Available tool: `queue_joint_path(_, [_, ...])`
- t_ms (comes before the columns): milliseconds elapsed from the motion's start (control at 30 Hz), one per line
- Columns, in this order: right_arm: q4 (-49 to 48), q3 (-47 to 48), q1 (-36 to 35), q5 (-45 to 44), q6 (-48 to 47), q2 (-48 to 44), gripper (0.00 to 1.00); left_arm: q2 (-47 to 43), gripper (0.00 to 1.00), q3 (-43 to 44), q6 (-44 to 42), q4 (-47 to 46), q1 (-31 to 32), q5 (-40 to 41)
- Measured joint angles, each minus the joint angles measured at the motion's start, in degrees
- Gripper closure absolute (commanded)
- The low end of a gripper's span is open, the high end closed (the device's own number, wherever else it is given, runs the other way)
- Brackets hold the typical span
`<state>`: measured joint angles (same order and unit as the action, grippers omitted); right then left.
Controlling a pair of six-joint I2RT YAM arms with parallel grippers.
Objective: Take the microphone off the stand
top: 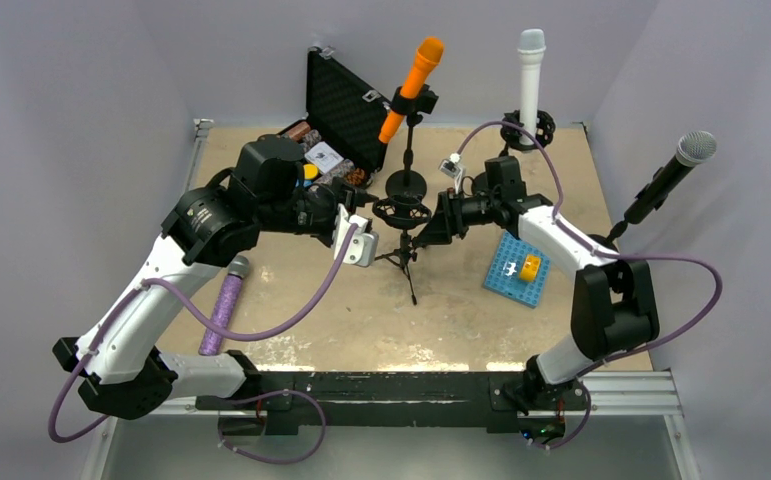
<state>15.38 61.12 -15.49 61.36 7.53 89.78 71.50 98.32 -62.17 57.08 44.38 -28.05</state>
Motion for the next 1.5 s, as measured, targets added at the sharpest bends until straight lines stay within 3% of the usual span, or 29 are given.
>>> queue_joint_path(267, [0.1, -1.1, -0.3, -0.3, -1.6, -2.5, 0.36, 0.1, 0.55, 0.0, 0.0, 0.6, 0.4, -0.1])
queue_joint_path(533, [0.7, -3.7, -0.3, -0.7, -5.8, -6.5, 0.36, 2.2, 0.71, 2.7, 0.0, 1.9, 0.6, 0.0])
queue_joint_path(900, [1.3, -6.6, -0.5, -2.4, -11.6, -13.0, 0.35, 3.1, 0.82, 5.3, 1.6, 3.8, 0.7, 0.0])
queue_joint_path(1033, [1.4, -6.5, -1.0, -3.5, -11.6, -13.0, 0.34, 3.1, 0.8, 5.3, 2.1, 3.8, 0.7, 0.0])
queue_joint_path(1133, [2.4, -5.7, -1.3, -3.8, -12.1, -13.0, 0.34, 2.8, 0.62, 5.0, 2.9, 3.3, 0.7, 0.2])
queue_joint_path(1200, [3.2, -4.9, -1.4, -3.9, -12.6, -13.0, 0.34, 2.3, 0.6, 3.9, 3.4, 2.1, 0.7, 0.4])
queue_joint_path(1500, [5.0, -4.2, -1.4, -4.9, -12.0, -12.9, 0.32, 0.4, 0.84, -2.5, 4.2, -5.6, 1.7, 2.2])
